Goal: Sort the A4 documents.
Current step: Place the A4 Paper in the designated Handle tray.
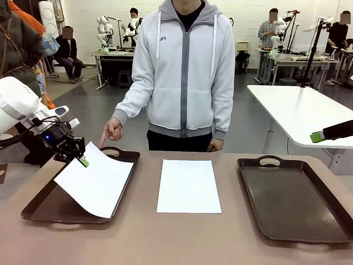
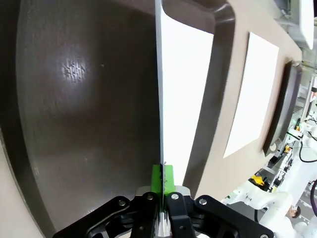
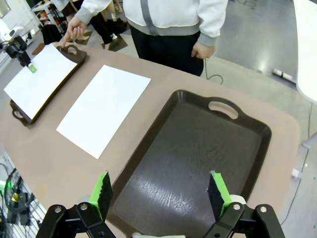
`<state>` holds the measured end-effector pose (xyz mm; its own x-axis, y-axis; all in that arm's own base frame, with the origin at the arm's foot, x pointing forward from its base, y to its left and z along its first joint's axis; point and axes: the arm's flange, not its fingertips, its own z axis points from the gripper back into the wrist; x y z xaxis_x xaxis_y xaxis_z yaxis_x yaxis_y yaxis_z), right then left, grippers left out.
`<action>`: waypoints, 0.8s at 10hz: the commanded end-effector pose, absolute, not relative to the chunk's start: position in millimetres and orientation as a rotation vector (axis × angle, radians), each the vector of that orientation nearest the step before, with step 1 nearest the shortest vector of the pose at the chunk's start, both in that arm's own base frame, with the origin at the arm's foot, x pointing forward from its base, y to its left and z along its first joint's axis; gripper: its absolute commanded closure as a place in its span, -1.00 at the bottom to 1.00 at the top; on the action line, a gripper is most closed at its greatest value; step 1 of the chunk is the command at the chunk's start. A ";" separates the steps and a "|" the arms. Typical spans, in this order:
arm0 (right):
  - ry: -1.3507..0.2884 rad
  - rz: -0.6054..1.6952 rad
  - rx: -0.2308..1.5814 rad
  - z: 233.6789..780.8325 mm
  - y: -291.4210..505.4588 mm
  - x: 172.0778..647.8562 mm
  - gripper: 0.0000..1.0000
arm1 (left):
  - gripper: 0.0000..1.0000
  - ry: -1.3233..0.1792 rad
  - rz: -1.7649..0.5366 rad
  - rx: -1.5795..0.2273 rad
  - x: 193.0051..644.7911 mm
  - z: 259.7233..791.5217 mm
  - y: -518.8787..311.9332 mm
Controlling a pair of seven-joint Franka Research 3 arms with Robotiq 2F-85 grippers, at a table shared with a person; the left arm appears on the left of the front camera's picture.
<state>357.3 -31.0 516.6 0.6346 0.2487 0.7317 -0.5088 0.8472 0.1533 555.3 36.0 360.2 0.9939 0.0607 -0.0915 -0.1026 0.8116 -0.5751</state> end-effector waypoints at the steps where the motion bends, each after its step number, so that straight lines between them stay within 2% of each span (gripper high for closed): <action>1: -0.769 0.442 0.383 514.0 -31.6 358.7 -1.00 | 0.98 0.080 0.103 -0.592 567.0 355.6 34.4; 8: -0.769 0.442 0.383 514.0 -31.6 358.7 -1.00 | 0.98 0.086 0.145 -0.480 561.0 326.3 48.9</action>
